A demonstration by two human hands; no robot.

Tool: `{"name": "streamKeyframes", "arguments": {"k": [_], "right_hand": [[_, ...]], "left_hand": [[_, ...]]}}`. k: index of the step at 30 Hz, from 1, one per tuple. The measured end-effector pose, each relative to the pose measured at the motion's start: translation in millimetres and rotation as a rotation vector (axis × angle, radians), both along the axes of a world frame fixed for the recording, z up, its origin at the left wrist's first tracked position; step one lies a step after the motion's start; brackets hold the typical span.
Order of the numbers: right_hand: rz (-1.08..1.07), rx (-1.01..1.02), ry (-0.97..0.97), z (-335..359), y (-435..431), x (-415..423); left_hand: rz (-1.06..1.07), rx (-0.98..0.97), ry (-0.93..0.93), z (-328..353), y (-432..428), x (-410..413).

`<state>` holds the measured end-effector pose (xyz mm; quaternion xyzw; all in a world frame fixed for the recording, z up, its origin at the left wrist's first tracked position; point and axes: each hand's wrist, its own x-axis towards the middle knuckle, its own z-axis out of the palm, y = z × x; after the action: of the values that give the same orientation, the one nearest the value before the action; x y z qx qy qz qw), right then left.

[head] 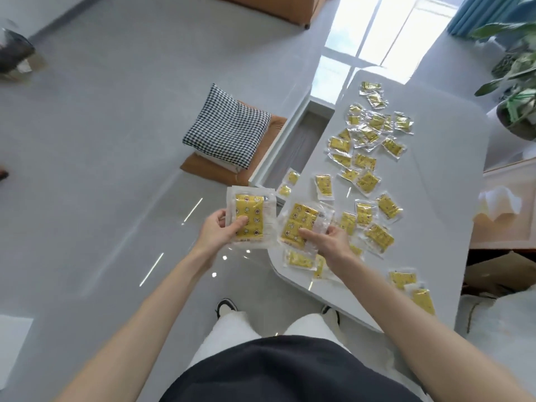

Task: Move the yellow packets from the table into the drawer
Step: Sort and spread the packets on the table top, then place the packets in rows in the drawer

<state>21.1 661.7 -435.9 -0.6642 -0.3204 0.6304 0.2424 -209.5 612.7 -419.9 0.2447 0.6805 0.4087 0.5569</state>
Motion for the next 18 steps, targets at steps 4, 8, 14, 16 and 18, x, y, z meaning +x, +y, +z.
{"name": "streamKeyframes", "arguments": {"k": [4,8,14,16,18], "right_hand": [[-0.020,0.019,0.045,8,6,-72],[-0.087,-0.035,0.105,13,26,-124],[-0.183,-0.060,0.128,5,85,-170],[-0.213,-0.083,0.099,-5,108,-184],[-0.246,-0.099,0.090,-15,134,-197]], "left_hand": [[-0.033,0.006,0.016,10,9,-61],[-0.063,-0.011,0.013,15,25,-110],[-0.096,0.009,0.024,16,88,-162],[-0.127,0.006,0.034,13,116,-176],[-0.161,0.010,0.051,8,149,-189]]}}
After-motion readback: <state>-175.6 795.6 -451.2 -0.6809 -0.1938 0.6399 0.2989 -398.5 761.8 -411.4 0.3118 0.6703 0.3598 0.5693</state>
